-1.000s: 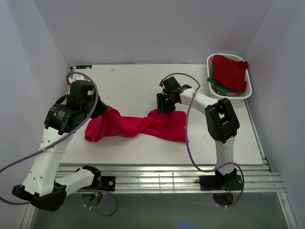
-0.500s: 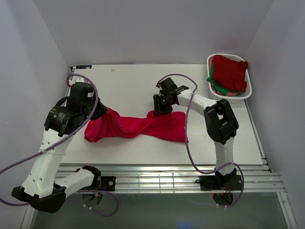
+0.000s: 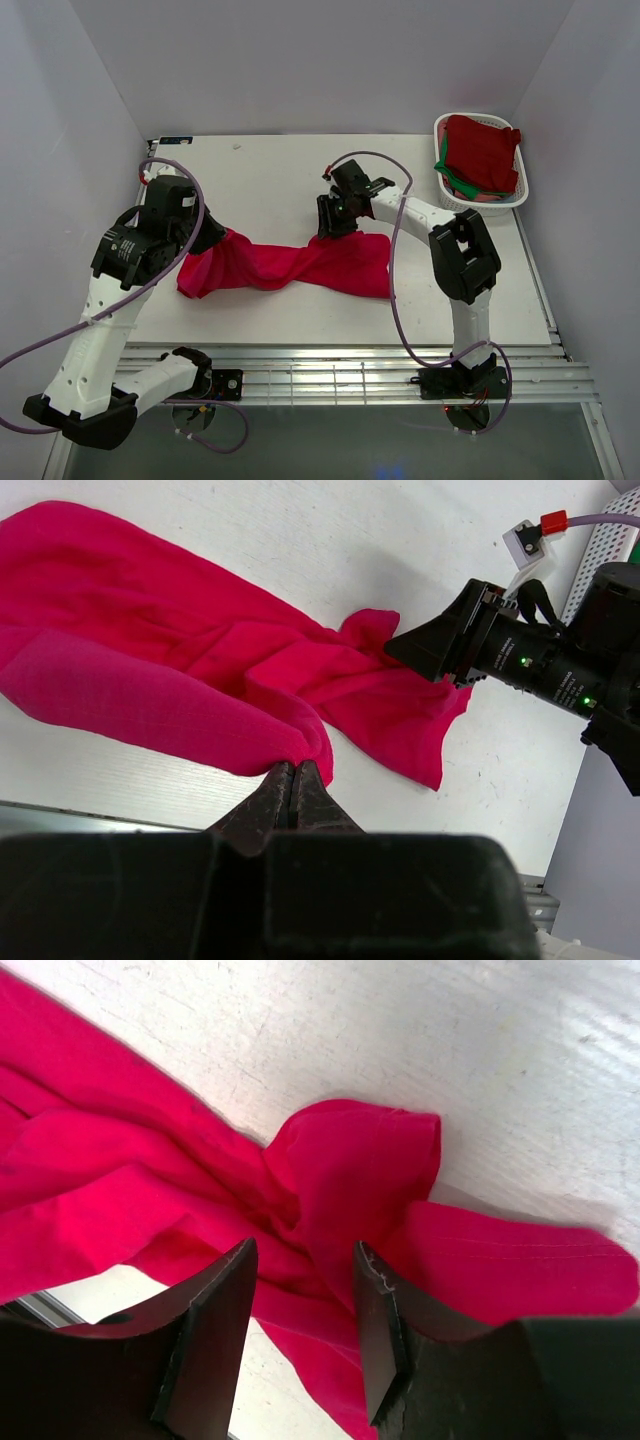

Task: Fold and stack the t-shirts
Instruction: Flatten out the tshirt

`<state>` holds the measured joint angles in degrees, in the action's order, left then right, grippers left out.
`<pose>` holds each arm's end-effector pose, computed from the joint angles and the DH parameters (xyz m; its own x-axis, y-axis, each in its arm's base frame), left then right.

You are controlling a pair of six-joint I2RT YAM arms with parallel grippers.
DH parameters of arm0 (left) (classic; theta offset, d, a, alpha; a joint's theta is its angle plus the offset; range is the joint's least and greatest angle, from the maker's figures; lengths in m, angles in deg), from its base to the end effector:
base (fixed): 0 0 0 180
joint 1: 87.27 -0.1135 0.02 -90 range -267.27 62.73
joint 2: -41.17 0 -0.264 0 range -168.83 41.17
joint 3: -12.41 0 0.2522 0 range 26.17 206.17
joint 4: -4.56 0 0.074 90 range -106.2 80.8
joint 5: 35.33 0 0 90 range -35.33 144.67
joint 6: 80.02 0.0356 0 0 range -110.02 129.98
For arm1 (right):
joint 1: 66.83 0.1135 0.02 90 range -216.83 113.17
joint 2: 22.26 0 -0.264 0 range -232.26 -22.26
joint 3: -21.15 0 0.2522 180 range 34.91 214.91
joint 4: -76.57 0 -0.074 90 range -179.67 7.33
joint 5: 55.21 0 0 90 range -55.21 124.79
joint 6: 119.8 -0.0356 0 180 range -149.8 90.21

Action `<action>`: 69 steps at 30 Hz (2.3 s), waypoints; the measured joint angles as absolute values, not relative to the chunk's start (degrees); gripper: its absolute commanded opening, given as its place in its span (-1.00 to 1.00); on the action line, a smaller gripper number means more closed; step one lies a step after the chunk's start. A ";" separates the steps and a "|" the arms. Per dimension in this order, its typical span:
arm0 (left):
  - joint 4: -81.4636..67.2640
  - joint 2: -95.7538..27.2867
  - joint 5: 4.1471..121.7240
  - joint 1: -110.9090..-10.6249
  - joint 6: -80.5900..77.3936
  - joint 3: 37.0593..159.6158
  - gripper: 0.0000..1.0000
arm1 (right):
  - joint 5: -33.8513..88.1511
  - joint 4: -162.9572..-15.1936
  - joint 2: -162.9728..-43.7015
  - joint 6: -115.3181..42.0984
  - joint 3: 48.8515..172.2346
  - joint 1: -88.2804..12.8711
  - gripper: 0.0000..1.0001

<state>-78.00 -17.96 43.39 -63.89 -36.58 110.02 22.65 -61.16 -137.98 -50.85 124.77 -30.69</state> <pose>0.1498 -0.0572 0.4213 -0.6280 -0.5043 -0.5927 -0.2847 0.8577 -0.4280 0.3546 0.2682 0.2100 -0.8552 -0.1897 -0.4823 -0.3947 0.8416 0.3688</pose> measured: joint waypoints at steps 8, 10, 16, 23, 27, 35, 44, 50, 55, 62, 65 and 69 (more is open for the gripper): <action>-78.09 -17.96 43.54 -63.89 -36.54 110.02 -1.00 | 23.28 -60.63 -138.02 -50.35 122.96 -29.73 -0.38; -78.22 -17.90 43.52 -63.91 -36.54 110.02 -1.00 | 24.11 -60.63 -138.02 -49.81 122.96 -29.73 -0.81; -78.68 -17.48 42.07 -63.89 -36.28 110.61 -1.00 | 28.40 -58.05 -138.13 -49.22 124.14 -29.73 -0.85; -80.32 -21.57 34.31 -63.89 -34.84 120.47 -1.00 | 38.67 -47.89 -138.11 -45.70 141.60 -30.12 -0.85; -79.35 -24.76 29.40 -63.89 -33.42 128.08 -1.00 | 42.87 -44.20 -136.64 -43.66 157.41 -32.26 -0.85; -69.19 -27.08 21.31 -63.89 -26.81 133.72 -1.00 | 48.97 -43.13 -121.54 -42.13 161.73 -39.30 -0.85; -66.11 -22.75 22.23 -63.89 -24.13 124.54 -1.00 | 52.37 -45.07 -110.81 -39.90 139.81 -39.28 -0.85; -68.21 -22.31 30.62 -63.89 -26.38 114.13 -1.00 | 52.27 -44.44 -117.30 -40.89 131.79 -39.28 -0.85; -69.52 -22.44 31.60 -63.89 -26.53 112.93 -1.00 | 53.75 -43.06 -120.89 -41.28 141.80 -39.39 -0.85; -70.11 -21.55 27.98 -63.89 -27.23 115.18 -1.00 | 56.40 -48.53 -127.53 -42.85 159.33 -40.02 -0.84; -70.30 -21.22 26.73 -63.89 -27.58 115.38 -1.00 | 56.42 -53.46 -127.68 -43.79 157.60 -40.20 -0.58; -70.57 -21.37 26.88 -63.89 -28.02 115.16 -1.00 | 54.60 -56.33 -131.49 -44.28 157.12 -40.29 0.08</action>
<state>-70.57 -21.37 26.88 -63.89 -28.02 115.16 54.60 -56.33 -131.49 -44.28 157.12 -40.29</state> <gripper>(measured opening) 0.011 0.464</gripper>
